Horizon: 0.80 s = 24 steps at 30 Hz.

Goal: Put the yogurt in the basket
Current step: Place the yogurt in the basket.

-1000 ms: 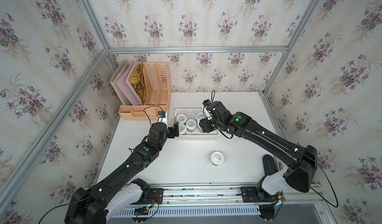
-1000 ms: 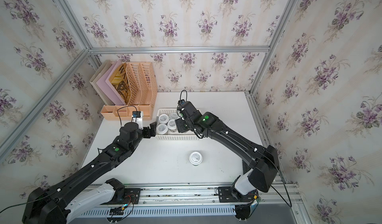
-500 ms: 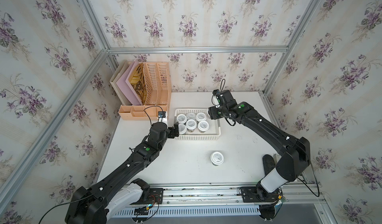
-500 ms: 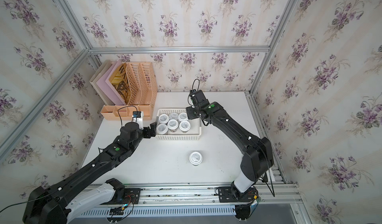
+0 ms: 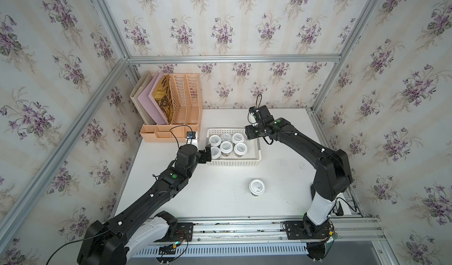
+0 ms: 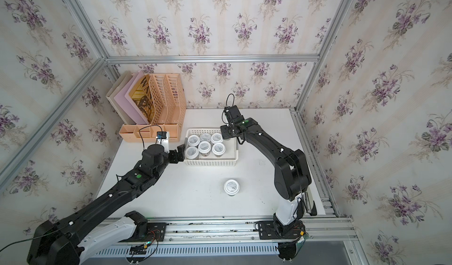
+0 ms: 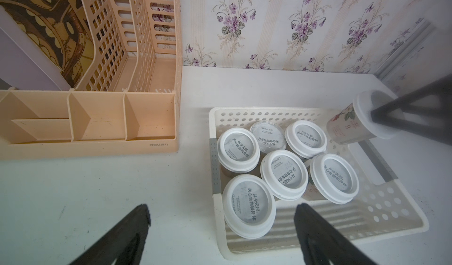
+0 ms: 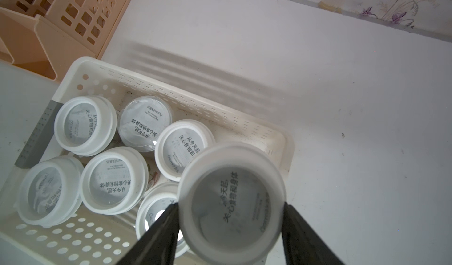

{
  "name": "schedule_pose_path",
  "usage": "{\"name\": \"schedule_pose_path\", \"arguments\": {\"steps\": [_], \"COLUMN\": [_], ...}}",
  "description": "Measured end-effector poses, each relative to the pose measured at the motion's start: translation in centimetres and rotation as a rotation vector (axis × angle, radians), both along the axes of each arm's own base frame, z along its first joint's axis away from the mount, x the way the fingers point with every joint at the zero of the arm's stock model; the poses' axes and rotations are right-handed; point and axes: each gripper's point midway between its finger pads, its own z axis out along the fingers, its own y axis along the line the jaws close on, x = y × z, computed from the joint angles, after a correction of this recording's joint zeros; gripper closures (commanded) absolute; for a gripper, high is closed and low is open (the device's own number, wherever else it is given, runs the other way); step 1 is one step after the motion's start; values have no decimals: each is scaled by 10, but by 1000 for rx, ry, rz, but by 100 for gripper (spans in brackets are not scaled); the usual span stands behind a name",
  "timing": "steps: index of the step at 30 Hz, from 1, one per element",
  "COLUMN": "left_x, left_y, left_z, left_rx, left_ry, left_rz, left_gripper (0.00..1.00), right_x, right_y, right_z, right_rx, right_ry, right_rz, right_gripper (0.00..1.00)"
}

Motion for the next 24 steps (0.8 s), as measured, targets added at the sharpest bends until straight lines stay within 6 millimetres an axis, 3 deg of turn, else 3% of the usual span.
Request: {"name": "schedule_pose_path", "arguments": {"steps": [4,8,24], "left_x": [0,0,0], "left_y": [0,0,0], "left_z": [0,0,-1], "left_rx": [0,0,2], "left_ry": [0,1,3], "left_rz": [0,0,1], "left_gripper": [4,4,4], "right_x": [7,20,25], "right_y": [0,-15,-8], "right_z": [-8,-17,-46], "right_rx": [0,-16,-34], "right_ry": [12,19,75], "right_rz": [12,-31,-5], "right_gripper": [33,33,34]}}
